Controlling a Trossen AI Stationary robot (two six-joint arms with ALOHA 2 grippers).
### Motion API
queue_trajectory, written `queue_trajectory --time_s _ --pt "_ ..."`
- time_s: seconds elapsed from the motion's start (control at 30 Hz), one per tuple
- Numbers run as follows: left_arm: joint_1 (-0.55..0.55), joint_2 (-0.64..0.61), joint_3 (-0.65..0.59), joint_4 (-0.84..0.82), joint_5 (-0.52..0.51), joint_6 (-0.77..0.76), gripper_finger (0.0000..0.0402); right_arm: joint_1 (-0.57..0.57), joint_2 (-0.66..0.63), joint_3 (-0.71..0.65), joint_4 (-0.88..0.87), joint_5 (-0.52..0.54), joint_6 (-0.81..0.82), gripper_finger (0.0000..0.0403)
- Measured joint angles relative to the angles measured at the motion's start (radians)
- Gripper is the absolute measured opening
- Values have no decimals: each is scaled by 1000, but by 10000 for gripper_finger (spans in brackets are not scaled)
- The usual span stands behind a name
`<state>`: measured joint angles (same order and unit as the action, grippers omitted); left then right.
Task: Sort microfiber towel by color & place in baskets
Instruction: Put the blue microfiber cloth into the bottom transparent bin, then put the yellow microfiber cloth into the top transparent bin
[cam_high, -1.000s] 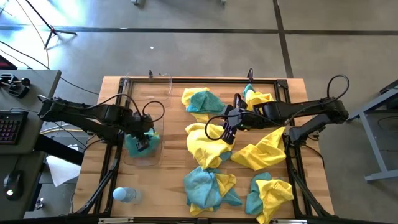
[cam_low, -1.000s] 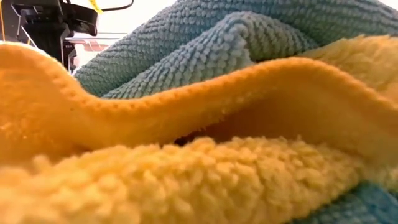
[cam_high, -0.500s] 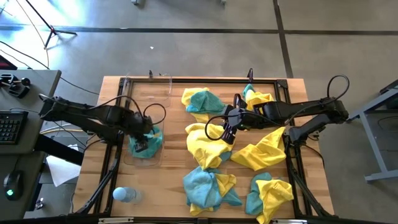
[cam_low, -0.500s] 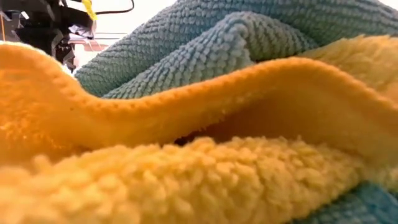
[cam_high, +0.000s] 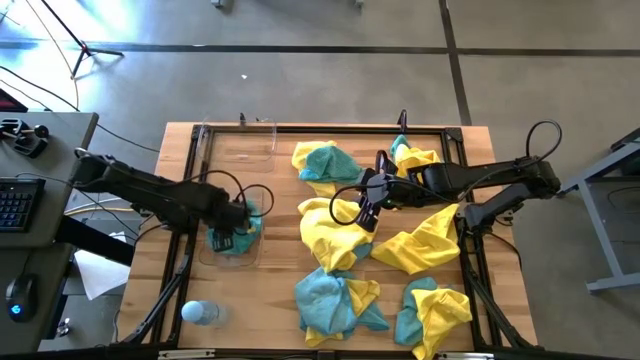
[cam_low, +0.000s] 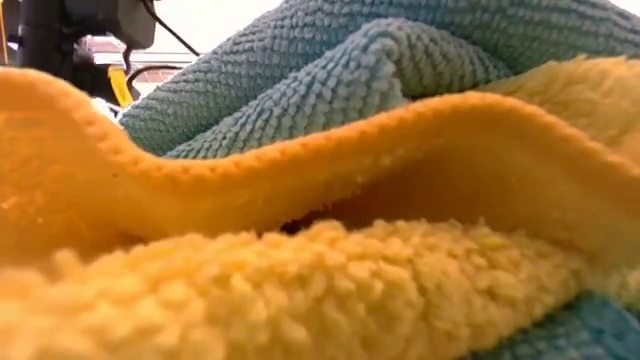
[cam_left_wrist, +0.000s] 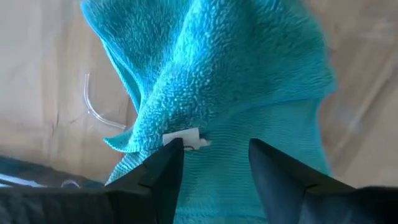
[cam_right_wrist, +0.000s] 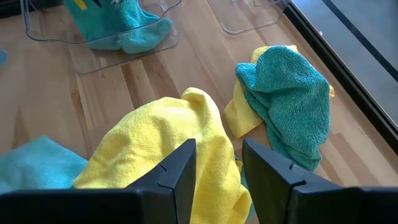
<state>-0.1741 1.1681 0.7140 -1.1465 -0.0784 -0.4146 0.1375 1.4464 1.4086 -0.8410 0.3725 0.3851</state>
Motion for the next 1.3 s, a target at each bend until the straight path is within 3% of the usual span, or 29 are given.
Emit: queue_trajectory --time_s 0.17,0.8,1.0,1.3 --pt "0 48 -46 79 0 60 147 0 0 0 1 0 0 126" --pt "1 287 -50 103 49 95 142 0 0 0 4 19 -1 126" --pt "1 266 -38 75 49 75 142 0 0 0 4 19 -3 126" --pt "1 141 76 -31 11 46 142 0 0 0 3 19 -9 126"
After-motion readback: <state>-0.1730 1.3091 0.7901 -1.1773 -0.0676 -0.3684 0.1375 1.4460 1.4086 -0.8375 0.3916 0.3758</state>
